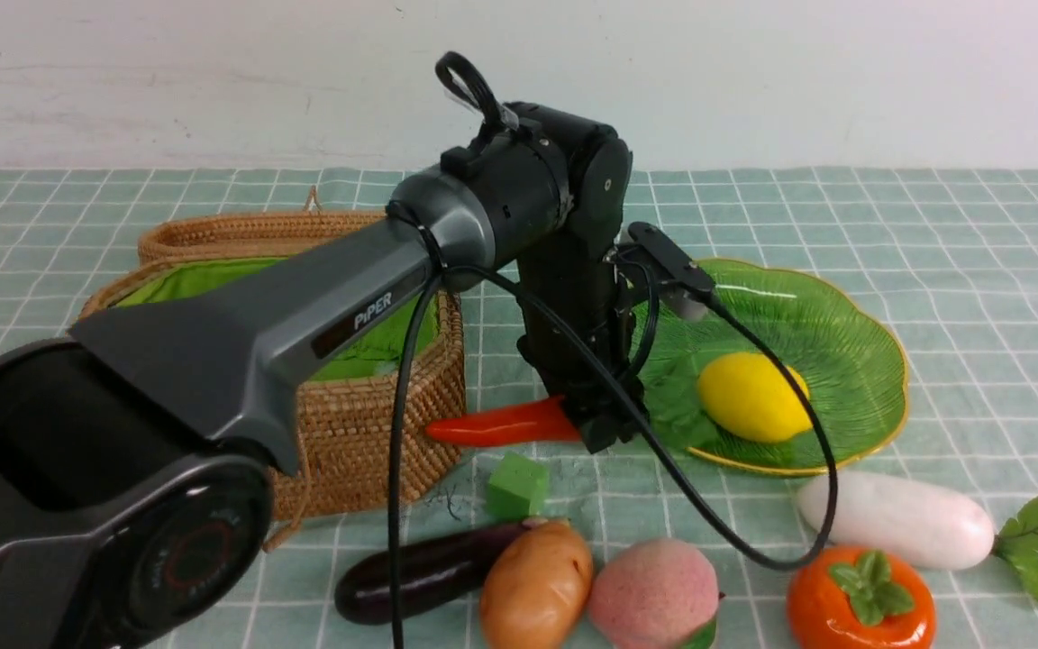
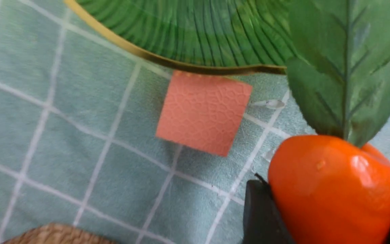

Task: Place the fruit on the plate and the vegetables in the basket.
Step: Use the left arm to grab a carrot and put it into the left basket

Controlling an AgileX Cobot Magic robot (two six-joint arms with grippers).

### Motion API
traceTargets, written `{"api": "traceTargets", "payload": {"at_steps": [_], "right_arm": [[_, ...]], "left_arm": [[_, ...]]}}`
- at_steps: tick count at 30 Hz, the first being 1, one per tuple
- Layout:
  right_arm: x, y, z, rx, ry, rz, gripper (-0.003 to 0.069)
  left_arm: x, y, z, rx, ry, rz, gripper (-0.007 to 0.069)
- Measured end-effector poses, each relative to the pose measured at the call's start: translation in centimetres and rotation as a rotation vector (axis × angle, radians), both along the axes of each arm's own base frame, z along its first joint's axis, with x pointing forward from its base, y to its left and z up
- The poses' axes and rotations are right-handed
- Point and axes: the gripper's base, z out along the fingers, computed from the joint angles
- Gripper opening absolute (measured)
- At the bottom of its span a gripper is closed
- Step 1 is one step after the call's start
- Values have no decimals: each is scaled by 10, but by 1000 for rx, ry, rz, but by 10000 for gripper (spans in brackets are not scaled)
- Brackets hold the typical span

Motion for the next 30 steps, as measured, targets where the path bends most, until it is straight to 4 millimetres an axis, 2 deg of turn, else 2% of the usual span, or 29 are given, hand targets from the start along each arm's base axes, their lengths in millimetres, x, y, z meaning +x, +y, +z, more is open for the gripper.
{"api": "traceTargets", "payload": {"at_steps": [3, 7, 8, 9, 10, 12, 14, 16, 18, 20, 22, 23, 24, 25, 26, 27, 28, 29, 30], "right_arm": [[0, 0, 0, 0, 0, 0, 242], [0, 0, 0, 0, 0, 0, 242], [0, 0, 0, 0, 0, 0, 242], [0, 0, 0, 0, 0, 0, 242], [0, 0, 0, 0, 0, 0, 242], [0, 0, 0, 0, 0, 0, 242], [0, 0, 0, 0, 0, 0, 242], [0, 0, 0, 0, 0, 0, 242], [0, 0, 0, 0, 0, 0, 242], [0, 0, 0, 0, 0, 0, 242], [0, 0, 0, 0, 1, 0, 242], [0, 0, 0, 0, 1, 0, 242], [0, 0, 0, 0, 1, 0, 242], [0, 0, 0, 0, 1, 0, 242], [0, 0, 0, 0, 1, 0, 242], [0, 0, 0, 0, 1, 0, 242], [0, 0, 0, 0, 1, 0, 242], [0, 0, 0, 0, 1, 0, 242], [0, 0, 0, 0, 1, 0, 242]], "left_arm": [[-5, 1, 18, -39, -14, 5, 368], [-18, 7, 64, -129, -64, 7, 368], [-19, 7, 66, -132, -67, 6, 368], [-28, 13, 92, -163, -113, -2, 368], [-29, 14, 95, -166, -118, -4, 368], [-41, 23, 126, -196, -186, -32, 368], [-55, 38, 161, -210, -275, -51, 368], [-63, 50, 181, -215, -330, -41, 368], [-66, 67, 196, -215, -374, -14, 368], [-63, 99, 206, -189, -405, 50, 368], [-59, 114, 204, -162, -404, 74, 368], [-50, 141, 192, -86, -391, 84, 368], [-46, 152, 182, -43, -369, 80, 368], [-44, 157, 180, -32, -365, 85, 368], [-41, 167, 170, 10, -345, 65, 368], [-35, 184, 145, 77, -279, 41, 368], [-32, 191, 131, 105, -244, 23, 368], [-32, 191, 128, 109, -239, 17, 368], [-29, 198, 110, 131, -212, 0, 368]]}}
